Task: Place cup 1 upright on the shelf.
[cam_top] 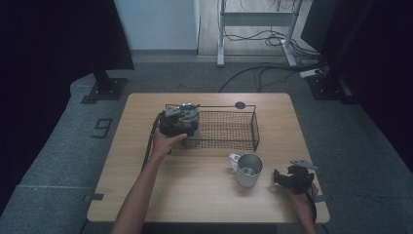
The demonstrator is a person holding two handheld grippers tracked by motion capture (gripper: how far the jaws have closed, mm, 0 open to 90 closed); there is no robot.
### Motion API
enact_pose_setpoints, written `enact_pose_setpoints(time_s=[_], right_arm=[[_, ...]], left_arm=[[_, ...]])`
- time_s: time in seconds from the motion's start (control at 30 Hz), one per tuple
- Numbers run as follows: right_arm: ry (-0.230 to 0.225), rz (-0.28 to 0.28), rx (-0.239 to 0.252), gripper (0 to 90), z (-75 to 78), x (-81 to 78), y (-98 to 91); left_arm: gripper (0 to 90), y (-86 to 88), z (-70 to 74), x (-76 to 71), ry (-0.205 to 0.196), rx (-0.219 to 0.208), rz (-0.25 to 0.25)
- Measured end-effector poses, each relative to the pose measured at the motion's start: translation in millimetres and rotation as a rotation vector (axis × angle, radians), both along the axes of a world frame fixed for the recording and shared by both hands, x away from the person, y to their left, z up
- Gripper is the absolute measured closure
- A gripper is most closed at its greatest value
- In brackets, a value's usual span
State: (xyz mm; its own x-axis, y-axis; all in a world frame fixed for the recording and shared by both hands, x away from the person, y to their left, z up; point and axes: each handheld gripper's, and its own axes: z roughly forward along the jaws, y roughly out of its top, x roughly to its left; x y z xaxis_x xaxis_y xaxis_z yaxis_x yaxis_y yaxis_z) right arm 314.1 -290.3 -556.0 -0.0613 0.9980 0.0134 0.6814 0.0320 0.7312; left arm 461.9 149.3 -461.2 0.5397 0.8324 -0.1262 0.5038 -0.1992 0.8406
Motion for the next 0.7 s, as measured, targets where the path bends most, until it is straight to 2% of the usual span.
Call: enact_pose_setpoints(time_s=[0.1, 0.43, 0.7], right_arm=[[0.000, 0.000, 0.000, 8.4, 0.0, 0.0, 0.0], [0.001, 0.001, -0.002, 8.4, 0.1, 0.0, -0.1], [0.002, -0.001, 0.001, 8.4, 0.2, 0.1, 0.1]], left_arm=[[0.0, 2.5, 4.3, -7.6, -0.022, 0.003, -0.002], [0.0, 13.2, 5.4, -24.8, -0.041, 0.003, 0.004], [0.3, 24.0, 6.4, -44.0, -0.024, -0.008, -0.022]])
